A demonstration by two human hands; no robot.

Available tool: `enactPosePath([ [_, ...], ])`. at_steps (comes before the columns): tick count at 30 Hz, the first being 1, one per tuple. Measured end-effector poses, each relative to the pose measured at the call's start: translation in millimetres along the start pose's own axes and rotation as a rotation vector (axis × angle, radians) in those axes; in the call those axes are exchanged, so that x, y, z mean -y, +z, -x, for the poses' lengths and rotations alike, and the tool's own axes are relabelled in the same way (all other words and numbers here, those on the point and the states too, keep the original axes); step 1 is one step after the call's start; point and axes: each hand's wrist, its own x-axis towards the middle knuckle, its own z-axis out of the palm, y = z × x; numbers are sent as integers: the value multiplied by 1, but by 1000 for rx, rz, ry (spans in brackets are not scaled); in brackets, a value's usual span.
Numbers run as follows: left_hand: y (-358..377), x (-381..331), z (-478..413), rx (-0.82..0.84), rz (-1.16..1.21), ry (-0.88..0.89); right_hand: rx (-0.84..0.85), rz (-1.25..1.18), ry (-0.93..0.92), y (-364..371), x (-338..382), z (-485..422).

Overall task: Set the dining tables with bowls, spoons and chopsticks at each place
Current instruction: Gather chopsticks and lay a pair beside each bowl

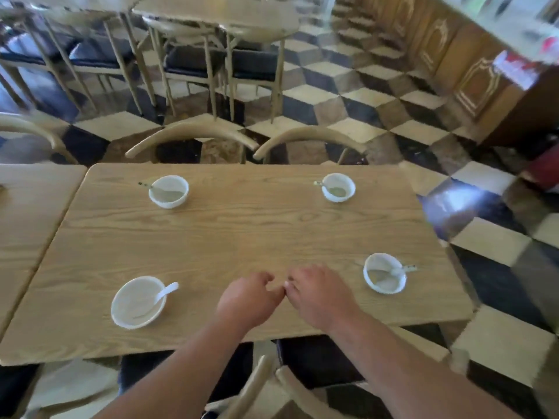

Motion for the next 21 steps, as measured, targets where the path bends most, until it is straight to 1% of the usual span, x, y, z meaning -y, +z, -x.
enactPosePath([
  [2, 23, -85, 12, 1, -228, 173, -111, 48, 23, -37, -77, 58],
  [3, 40, -128, 20, -26, -305, 263, -163, 65, 52, -54, -117, 88],
  [5, 78, -205, 39, -65, -388, 398, -228, 110, 138, -79, -190, 144],
  [7, 132, -288, 63, -82, -475, 515, -264, 123, 269, -100, -269, 207],
  [11, 228, -424, 99, -32, -604, 700, -306, 44, 528, -129, -408, 325],
  [13, 265, -480, 108, -4, -610, 751, -311, -9, 636, -140, -466, 375],
  [16, 306, -545, 108, 8, -658, 799, -302, -71, 747, -152, -535, 421],
  [21, 350, -625, 82, 6, -731, 815, -295, -92, 835, -166, -620, 432],
])
